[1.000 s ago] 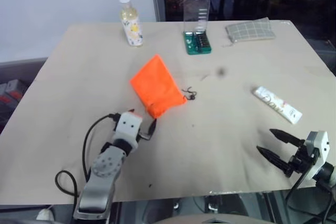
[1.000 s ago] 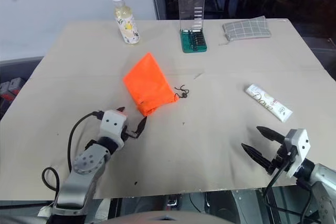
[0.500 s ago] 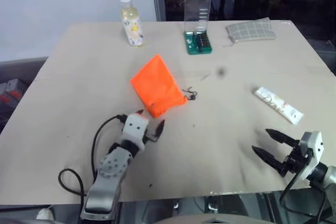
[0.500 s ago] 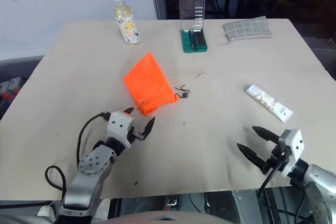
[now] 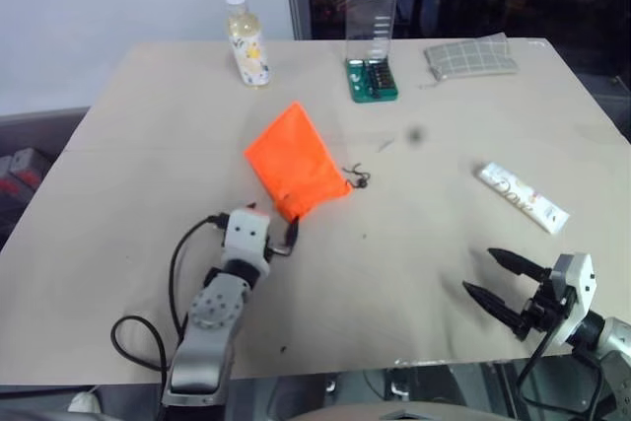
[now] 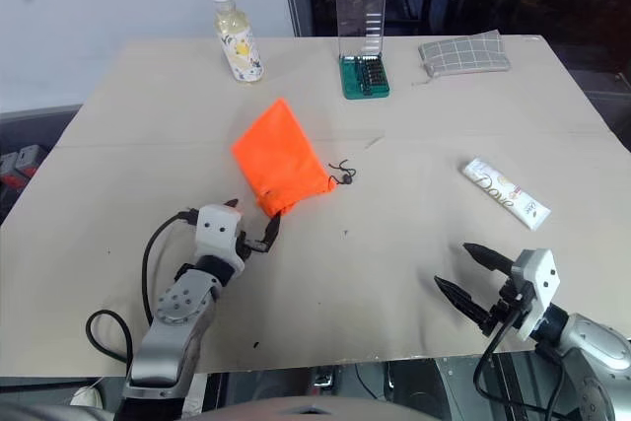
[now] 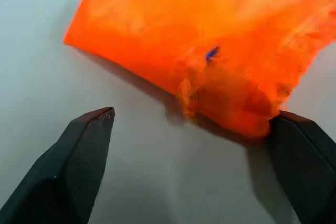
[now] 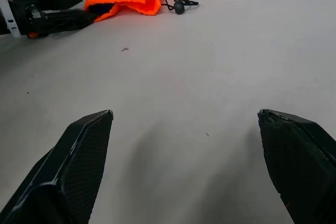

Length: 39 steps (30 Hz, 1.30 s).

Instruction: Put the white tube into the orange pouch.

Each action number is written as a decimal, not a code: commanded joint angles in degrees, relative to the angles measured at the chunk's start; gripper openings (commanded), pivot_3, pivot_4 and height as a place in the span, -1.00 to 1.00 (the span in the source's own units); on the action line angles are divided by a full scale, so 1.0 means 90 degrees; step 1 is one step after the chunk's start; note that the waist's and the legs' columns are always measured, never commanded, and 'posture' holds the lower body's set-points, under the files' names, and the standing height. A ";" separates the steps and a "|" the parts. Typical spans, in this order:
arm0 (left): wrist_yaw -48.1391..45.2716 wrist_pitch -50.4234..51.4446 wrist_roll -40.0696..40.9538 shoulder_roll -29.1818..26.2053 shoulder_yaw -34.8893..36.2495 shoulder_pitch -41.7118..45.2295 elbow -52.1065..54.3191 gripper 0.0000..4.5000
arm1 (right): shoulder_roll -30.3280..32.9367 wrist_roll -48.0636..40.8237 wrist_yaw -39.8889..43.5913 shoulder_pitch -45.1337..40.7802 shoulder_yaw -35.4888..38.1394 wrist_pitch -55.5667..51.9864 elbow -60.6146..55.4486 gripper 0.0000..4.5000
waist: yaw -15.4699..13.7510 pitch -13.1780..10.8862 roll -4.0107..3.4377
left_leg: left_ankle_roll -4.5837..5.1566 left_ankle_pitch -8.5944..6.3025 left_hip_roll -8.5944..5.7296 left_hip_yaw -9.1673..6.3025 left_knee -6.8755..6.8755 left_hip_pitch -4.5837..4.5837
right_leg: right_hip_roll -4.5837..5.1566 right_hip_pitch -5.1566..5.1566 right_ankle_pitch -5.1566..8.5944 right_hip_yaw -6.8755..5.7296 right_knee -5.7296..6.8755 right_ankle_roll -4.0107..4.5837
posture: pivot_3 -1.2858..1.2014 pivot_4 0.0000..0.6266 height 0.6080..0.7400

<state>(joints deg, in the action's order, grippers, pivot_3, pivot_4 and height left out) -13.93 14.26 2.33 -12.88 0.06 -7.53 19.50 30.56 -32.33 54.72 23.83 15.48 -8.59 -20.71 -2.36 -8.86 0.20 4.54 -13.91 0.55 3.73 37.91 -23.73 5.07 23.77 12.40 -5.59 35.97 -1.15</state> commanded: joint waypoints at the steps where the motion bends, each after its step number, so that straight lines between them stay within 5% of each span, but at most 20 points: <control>1: -0.0366 -0.0182 0.0433 -0.0038 0.0115 -0.0015 0.0081 0.44 | 0.0145 -0.0137 0.0174 -0.0009 -0.0022 0.0056 -0.0392 1.00 | 0.0000 0.0000 0.0000 | 0.0001 0.0000 0.0000 0.0000 0.0000 0.0000 | 0.0000 0.0000 0.0000 0.0000 0.0000 0.0000 | 0.03 -0.52 1.00; 7: -0.0339 -0.0153 0.0454 -0.0122 0.0237 0.0219 -0.0202 -0.92 | 0.0537 -0.0346 0.0662 -0.0051 -0.0291 -0.0007 -0.1150 1.00 | -0.0001 0.0000 0.0000 | 0.0004 0.0001 0.0002 0.0000 0.0009 -0.0001 | -0.0003 -0.0001 0.0000 -0.0002 0.0004 0.0000 | 0.03 -0.52 1.00; 8: -0.0349 -0.0153 0.0457 -0.0132 0.0244 0.0234 -0.0222 -0.98 | 0.0637 -0.0333 0.0800 -0.0009 -0.0359 0.0035 -0.1286 1.00 | -0.0001 0.0000 0.0001 | 0.0005 0.0001 0.0001 0.0000 0.0010 -0.0001 | -0.0003 -0.0001 0.0001 -0.0002 0.0004 -0.0001 | 0.03 -0.52 1.00; 17: -0.0686 -0.0370 0.0295 -0.0509 0.0048 0.0561 -0.0053 -0.98 | 0.0865 -0.0463 0.0750 -0.0288 -0.0391 -0.0096 -0.1560 1.00 | -0.0006 -0.0003 0.0012 | 0.0007 -0.0011 0.0003 -0.0003 0.0035 -0.0006 | -0.0001 -0.0004 0.0000 -0.0005 0.0004 -0.0003 | 0.03 -0.52 1.00; 29: -0.1848 0.0034 -0.0023 -0.1898 -0.0358 0.2183 0.0419 -0.98 | 0.0638 -0.0165 0.0306 -0.0582 -0.0505 0.0018 -0.1291 1.00 | -0.0009 -0.0006 0.0016 | 0.0030 -0.0005 0.0004 0.0000 0.0039 -0.0009 | -0.0004 -0.0008 -0.0018 -0.0004 0.0007 0.0016 | 0.03 -0.52 1.00; 35: -0.2199 0.0934 0.0276 -0.1947 -0.0484 0.2837 0.0701 -0.98 | 0.0362 0.0075 -0.0503 -0.0869 -0.0396 -0.0214 -0.1036 1.00 | -0.0004 -0.0008 0.0019 | 0.0032 -0.0006 0.0003 0.0005 0.0042 -0.0009 | -0.0005 -0.0009 -0.0015 -0.0002 0.0007 0.0008 | 0.03 -0.52 1.00; 39: -0.2358 0.1543 0.0530 -0.1850 -0.0640 0.3061 0.0740 -0.98 | 0.0333 0.1195 -0.1698 -0.1327 0.0042 -0.0005 -0.0032 1.00 | 0.0001 -0.0009 0.0019 | 0.0031 -0.0005 0.0003 0.0010 0.0045 -0.0007 | -0.0007 -0.0011 -0.0008 0.0002 0.0007 -0.0009 | 0.03 -0.52 1.00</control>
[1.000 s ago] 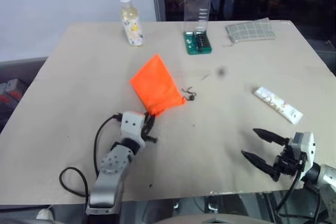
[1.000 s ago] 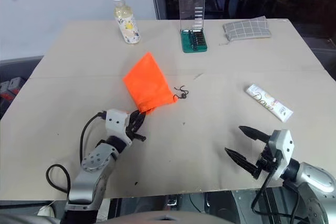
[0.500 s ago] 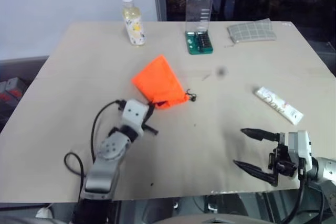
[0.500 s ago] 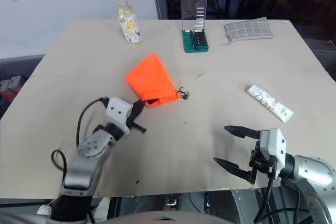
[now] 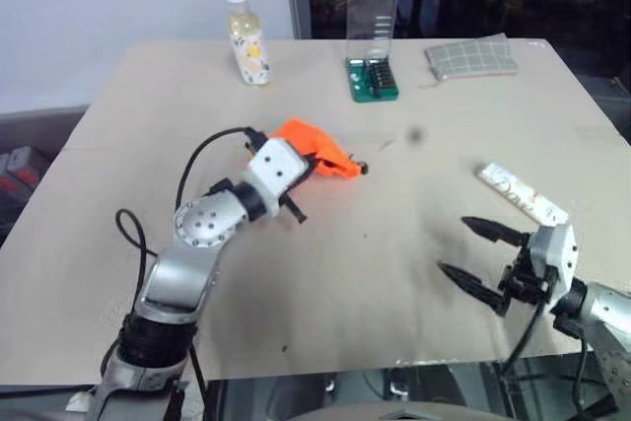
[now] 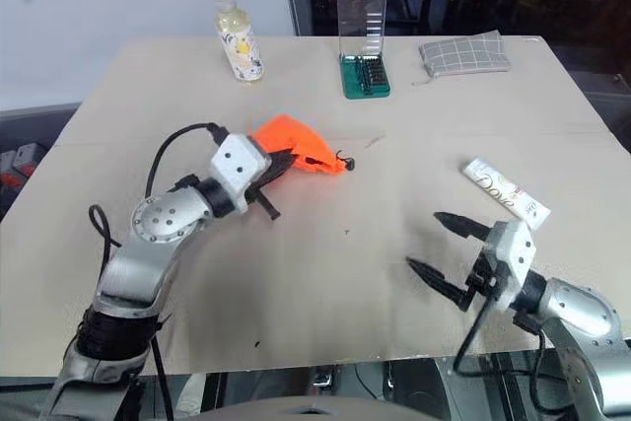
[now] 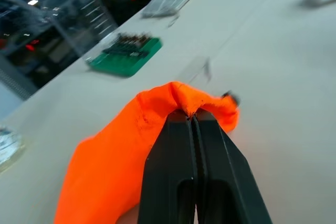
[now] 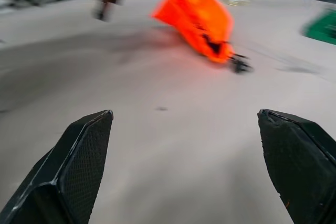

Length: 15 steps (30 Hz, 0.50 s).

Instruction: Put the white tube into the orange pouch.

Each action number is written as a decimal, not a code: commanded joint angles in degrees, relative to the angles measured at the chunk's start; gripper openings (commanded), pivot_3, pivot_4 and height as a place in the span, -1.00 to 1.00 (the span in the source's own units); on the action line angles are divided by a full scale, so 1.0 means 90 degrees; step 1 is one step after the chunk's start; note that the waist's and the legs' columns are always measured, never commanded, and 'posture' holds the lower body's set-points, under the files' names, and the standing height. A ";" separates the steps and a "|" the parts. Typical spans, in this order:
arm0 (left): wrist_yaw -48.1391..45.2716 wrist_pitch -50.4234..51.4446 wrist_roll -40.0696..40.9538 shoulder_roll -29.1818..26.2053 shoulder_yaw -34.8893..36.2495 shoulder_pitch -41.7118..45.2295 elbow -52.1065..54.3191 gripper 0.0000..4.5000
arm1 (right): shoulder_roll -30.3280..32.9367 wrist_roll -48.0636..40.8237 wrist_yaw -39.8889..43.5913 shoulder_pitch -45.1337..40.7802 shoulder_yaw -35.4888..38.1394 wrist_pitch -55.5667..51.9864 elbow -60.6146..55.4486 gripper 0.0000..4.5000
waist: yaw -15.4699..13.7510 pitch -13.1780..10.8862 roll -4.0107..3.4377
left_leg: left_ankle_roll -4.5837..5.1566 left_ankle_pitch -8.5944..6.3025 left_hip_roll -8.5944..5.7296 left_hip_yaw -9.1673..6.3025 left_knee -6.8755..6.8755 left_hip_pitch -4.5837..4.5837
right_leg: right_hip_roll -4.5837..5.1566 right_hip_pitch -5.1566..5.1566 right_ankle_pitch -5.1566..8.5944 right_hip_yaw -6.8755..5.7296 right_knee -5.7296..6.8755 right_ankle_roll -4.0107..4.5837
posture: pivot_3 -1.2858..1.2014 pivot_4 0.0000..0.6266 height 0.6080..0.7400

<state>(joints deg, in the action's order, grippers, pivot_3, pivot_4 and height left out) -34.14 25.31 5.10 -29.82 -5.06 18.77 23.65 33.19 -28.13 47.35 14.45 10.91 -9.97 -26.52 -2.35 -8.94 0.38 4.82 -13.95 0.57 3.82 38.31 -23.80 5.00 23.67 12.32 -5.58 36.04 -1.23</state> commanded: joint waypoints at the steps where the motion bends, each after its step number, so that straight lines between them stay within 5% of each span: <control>1: -0.0125 0.0376 0.0247 0.0029 -0.0073 0.0128 0.0257 -0.98 | 0.0098 0.1036 -0.1167 -0.0383 0.0647 0.0174 0.0871 1.00 | 0.0001 0.0000 -0.0001 | -0.0001 0.0002 -0.0001 0.0007 0.0001 0.0000 | -0.0001 0.0001 -0.0002 0.0005 0.0003 -0.0003 | 0.03 -0.52 1.00; 8: -0.0165 0.0429 0.0482 0.0060 0.0113 -0.0095 0.0035 -0.98 | 0.0984 0.2837 -0.2273 -0.0373 0.1139 0.0546 0.2540 1.00 | 0.0008 -0.0001 -0.0003 | -0.0023 0.0017 -0.0005 0.0030 -0.0001 0.0002 | -0.0009 0.0007 -0.0014 0.0023 0.0011 -0.0007 | 0.03 -0.52 1.00; 15: -0.0282 0.0282 0.0655 0.0064 0.0175 -0.0126 -0.0057 -0.98 | 0.1203 0.3035 -0.2088 -0.1220 0.0708 0.0682 0.3641 1.00 | 0.0123 -0.0003 0.0000 | 0.0003 0.0003 0.0001 0.0038 0.0007 0.0015 | -0.0014 0.0007 -0.0002 0.0035 0.0029 -0.0010 | 0.03 -0.52 1.00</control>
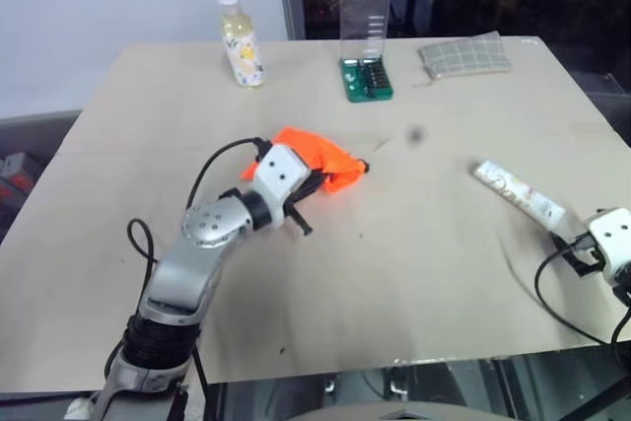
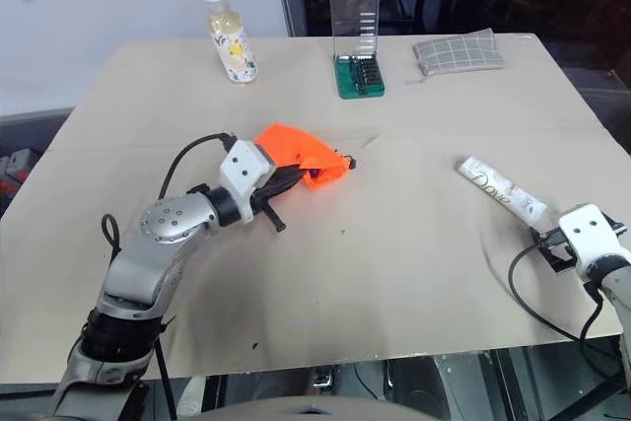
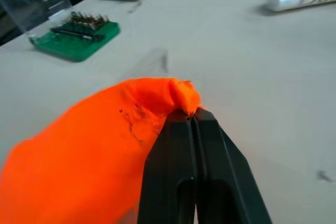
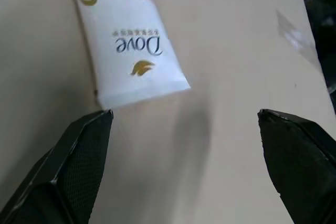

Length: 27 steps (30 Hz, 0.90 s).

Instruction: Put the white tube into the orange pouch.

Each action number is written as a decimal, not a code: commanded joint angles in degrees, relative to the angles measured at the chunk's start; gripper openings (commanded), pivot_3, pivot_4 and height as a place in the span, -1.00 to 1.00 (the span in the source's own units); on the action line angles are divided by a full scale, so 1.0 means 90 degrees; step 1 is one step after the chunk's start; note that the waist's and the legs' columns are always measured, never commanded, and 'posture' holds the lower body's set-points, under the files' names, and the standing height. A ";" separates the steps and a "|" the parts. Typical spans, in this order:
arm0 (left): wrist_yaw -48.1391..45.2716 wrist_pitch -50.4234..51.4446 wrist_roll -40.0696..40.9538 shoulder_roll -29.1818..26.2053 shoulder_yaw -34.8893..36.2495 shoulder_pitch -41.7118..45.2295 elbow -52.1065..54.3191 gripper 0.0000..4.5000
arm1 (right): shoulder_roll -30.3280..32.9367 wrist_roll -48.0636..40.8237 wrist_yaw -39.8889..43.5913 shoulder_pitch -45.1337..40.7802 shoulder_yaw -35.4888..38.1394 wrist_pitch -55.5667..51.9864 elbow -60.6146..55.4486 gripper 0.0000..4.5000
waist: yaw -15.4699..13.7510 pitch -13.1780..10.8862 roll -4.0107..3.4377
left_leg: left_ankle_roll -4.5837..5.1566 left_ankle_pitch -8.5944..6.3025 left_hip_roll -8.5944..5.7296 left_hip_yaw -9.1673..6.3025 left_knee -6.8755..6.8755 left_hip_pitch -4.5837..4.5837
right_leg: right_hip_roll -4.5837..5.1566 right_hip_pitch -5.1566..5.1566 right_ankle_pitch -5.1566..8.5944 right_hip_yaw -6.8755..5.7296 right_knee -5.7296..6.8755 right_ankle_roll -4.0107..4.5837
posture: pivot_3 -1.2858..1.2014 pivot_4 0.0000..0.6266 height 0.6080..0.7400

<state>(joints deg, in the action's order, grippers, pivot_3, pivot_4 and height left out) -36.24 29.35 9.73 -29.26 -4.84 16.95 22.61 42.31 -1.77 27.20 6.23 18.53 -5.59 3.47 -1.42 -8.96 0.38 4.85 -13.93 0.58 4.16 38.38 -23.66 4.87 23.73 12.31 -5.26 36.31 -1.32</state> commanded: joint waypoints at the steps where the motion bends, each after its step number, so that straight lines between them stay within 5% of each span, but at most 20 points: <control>1: -0.0052 -0.0165 0.0166 -0.0001 0.0174 0.0094 0.0045 -0.98 | 0.0199 0.0058 0.0255 -0.0391 -0.0185 0.0192 0.0307 1.00 | 0.0036 0.0000 0.0001 | 0.0000 0.0000 0.0000 0.0000 0.0005 0.0002 | 0.0001 -0.0001 0.0000 0.0001 0.0006 0.0000 | 0.03 -0.52 1.00; 5: 0.0002 -0.0181 0.0209 -0.0017 0.0264 0.0109 -0.0034 -0.98 | 0.0098 0.0026 0.0633 -0.0401 -0.0586 0.0222 -0.0180 1.00 | 0.0053 -0.0001 0.0002 | 0.0001 0.0001 0.0000 -0.0001 0.0009 0.0002 | 0.0002 0.0000 -0.0001 0.0004 0.0016 -0.0002 | 0.03 -0.52 1.00; 20: 0.0181 -0.0209 0.0205 0.0054 0.0360 0.0003 0.0080 -0.98 | 0.0592 0.2124 -0.1150 -0.1007 -0.1513 0.1989 0.1831 1.00 | 0.0033 0.0013 0.0041 | -0.0024 0.0015 -0.0011 0.0005 0.0024 0.0000 | 0.0017 -0.0006 -0.0002 0.0018 0.0016 -0.0003 | 0.03 -0.52 1.00; 27: 0.0205 -0.0267 0.0197 0.0020 0.0346 -0.0035 0.0087 -1.00 | 0.0517 0.2137 -0.1299 -0.0975 -0.1673 0.2141 0.2288 -0.48 | -0.0001 0.0015 0.0046 | -0.0025 0.0016 -0.0011 0.0000 0.0019 -0.0001 | 0.0016 -0.0005 -0.0002 0.0016 0.0015 -0.0002 | 0.03 -0.52 1.00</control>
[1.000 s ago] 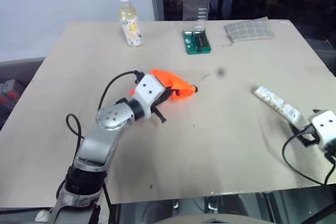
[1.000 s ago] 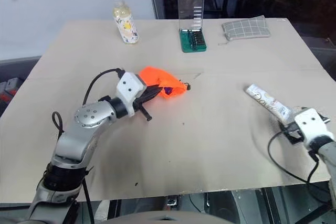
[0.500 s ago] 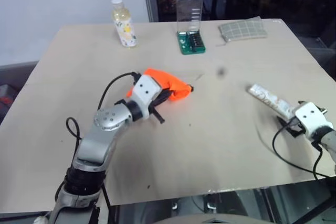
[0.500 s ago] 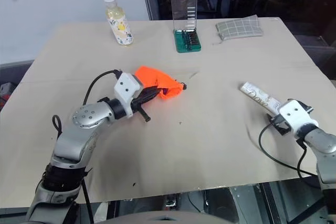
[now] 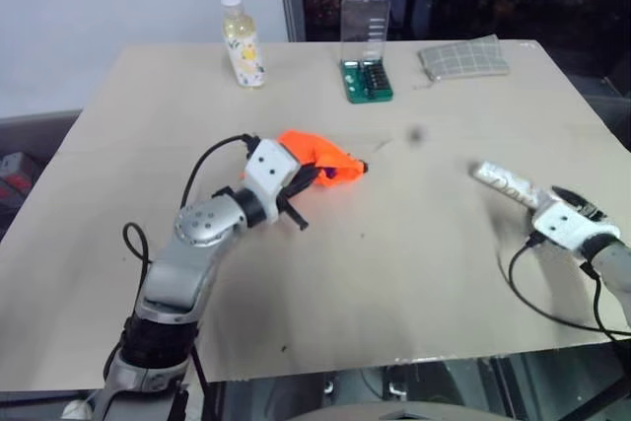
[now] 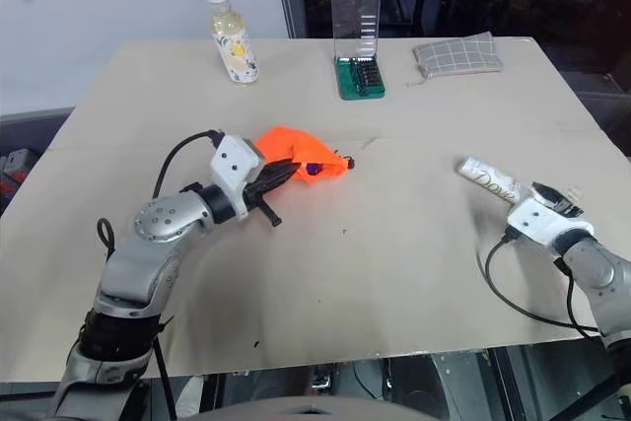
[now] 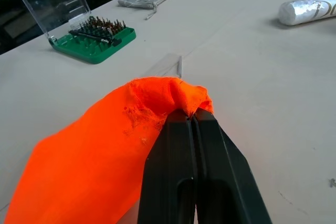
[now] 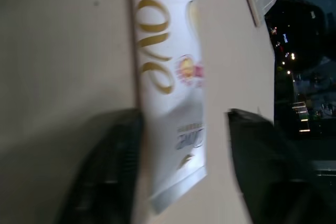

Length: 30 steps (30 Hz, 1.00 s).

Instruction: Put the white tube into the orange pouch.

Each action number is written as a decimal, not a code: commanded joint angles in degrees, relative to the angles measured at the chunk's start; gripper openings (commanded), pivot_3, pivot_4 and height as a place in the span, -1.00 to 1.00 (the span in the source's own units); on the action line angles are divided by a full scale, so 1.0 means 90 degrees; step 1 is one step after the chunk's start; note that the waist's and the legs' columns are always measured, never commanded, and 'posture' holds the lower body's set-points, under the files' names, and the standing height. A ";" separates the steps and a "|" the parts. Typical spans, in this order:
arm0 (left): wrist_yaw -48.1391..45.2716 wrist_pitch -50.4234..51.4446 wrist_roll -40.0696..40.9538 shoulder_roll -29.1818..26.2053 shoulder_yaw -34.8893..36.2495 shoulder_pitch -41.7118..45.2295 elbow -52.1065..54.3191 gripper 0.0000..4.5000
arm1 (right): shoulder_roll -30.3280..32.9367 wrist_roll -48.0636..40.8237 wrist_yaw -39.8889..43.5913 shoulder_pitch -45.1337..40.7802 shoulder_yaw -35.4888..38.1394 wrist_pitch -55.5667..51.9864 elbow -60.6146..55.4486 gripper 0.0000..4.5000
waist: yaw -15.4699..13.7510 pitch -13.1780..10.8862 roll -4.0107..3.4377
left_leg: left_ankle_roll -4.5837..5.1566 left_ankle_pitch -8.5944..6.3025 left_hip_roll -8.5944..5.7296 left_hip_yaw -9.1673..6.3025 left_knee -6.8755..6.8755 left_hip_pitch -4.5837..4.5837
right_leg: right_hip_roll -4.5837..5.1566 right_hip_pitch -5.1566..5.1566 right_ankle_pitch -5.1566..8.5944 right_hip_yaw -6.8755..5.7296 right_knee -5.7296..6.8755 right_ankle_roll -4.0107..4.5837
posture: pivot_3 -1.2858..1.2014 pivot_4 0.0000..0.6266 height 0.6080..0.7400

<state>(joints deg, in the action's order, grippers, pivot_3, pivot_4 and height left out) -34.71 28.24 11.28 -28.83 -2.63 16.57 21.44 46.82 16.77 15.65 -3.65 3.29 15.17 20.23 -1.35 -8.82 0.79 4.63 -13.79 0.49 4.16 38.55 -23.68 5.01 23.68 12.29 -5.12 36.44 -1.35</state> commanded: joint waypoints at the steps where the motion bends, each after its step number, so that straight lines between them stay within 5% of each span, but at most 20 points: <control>1: 0.0036 -0.0145 0.0025 -0.0027 0.0096 0.0014 0.0215 -1.00 | 0.0001 0.0063 -0.0013 0.0095 -0.0012 -0.0147 0.0517 -0.70 | -0.0012 0.0000 0.0000 | 0.0000 0.0000 0.0000 0.0000 0.0000 0.0000 | 0.0000 0.0000 0.0000 0.0000 0.0000 0.0000 | 0.03 -0.52 1.00; 2: 0.0037 -0.0148 0.0023 -0.0027 0.0093 0.0018 0.0212 -1.00 | -0.0003 0.0070 -0.0021 0.0071 -0.0043 -0.0118 0.0591 -0.96 | -0.0009 0.0000 0.0000 | 0.0000 0.0000 0.0000 0.0000 0.0000 0.0000 | 0.0000 0.0000 0.0000 0.0000 -0.0001 0.0000 | 0.03 -0.52 1.00; 12: -0.0020 -0.0277 0.0026 -0.0054 0.0102 0.0063 0.0099 -1.00 | 0.0111 0.0036 -0.0231 -0.0084 0.0038 0.0285 0.0477 -0.99 | 0.0021 0.0011 0.0019 | 0.0000 -0.0001 0.0001 0.0000 0.0001 0.0001 | 0.0003 -0.0002 0.0000 0.0002 -0.0003 -0.0001 | 0.03 -0.52 1.00; 20: 0.0074 -0.0113 0.0170 0.0100 0.0130 0.0144 0.0110 -1.00 | -0.0145 -0.0850 0.0649 0.0238 0.0262 -0.0667 -0.2588 -0.99 | 0.0074 -0.0011 -0.0017 | -0.0002 0.0000 0.0011 0.0003 -0.0016 -0.0003 | -0.0007 0.0013 -0.0012 0.0004 -0.0001 -0.0021 | 0.03 -0.52 1.00; 30: 0.0161 0.0078 0.0261 0.0320 0.0026 0.0168 0.0069 -1.00 | -0.1358 -0.1391 0.1530 0.0226 -0.0989 -0.3670 -0.5752 -0.99 | 0.0023 -0.0017 -0.0020 | 0.0012 -0.0010 0.0009 -0.0004 -0.0015 -0.0011 | -0.0001 0.0012 -0.0002 -0.0010 -0.0015 -0.0004 | 0.03 -0.52 1.00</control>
<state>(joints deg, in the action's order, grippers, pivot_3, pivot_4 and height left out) -33.54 28.91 12.69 -26.34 -2.58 17.73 21.14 34.79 4.68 28.86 -0.90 -5.36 -13.82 -27.38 -1.14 -8.97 0.61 4.73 -13.88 0.56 4.12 38.42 -23.78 5.02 23.79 12.27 -5.21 36.30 -1.37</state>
